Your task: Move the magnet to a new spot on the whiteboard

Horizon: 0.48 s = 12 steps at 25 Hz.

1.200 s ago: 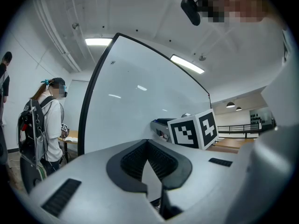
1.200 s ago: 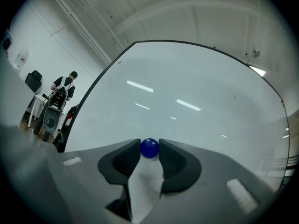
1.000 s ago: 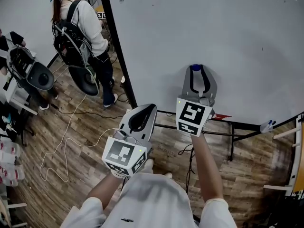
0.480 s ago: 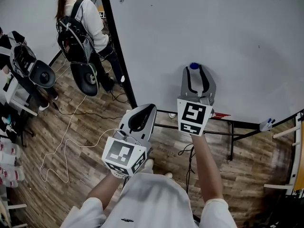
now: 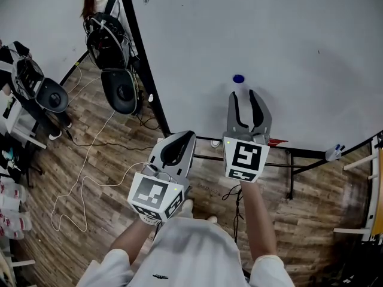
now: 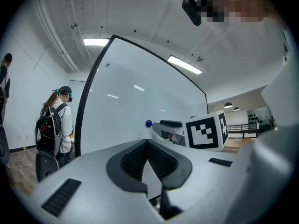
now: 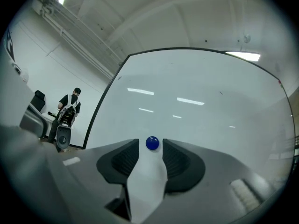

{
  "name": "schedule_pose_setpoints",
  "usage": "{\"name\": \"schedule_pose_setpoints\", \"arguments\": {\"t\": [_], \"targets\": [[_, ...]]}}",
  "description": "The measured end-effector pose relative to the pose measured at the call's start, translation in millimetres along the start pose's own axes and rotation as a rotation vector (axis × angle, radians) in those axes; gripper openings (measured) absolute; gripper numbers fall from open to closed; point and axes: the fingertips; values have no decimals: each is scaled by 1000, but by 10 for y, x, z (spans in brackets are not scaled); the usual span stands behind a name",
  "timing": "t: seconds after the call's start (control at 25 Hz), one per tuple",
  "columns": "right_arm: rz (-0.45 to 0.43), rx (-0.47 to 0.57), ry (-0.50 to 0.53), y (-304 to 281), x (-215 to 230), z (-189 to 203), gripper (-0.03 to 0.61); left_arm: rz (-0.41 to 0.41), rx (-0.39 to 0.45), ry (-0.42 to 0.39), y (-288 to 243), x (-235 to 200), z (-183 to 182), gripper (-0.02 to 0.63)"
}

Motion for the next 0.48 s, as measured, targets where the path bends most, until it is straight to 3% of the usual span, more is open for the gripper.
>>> {"name": "schedule_pose_setpoints", "arguments": {"t": [0.48], "targets": [[20, -80, -44, 654, 268, 54, 55, 23, -14, -4, -36, 178, 73, 6]]}}
Point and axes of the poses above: the fingertips, and each gripper's own axes: y backward along the fingers, x to its right, z out of its underside, and after that the axes turned 13 degrees about -y, right-handed
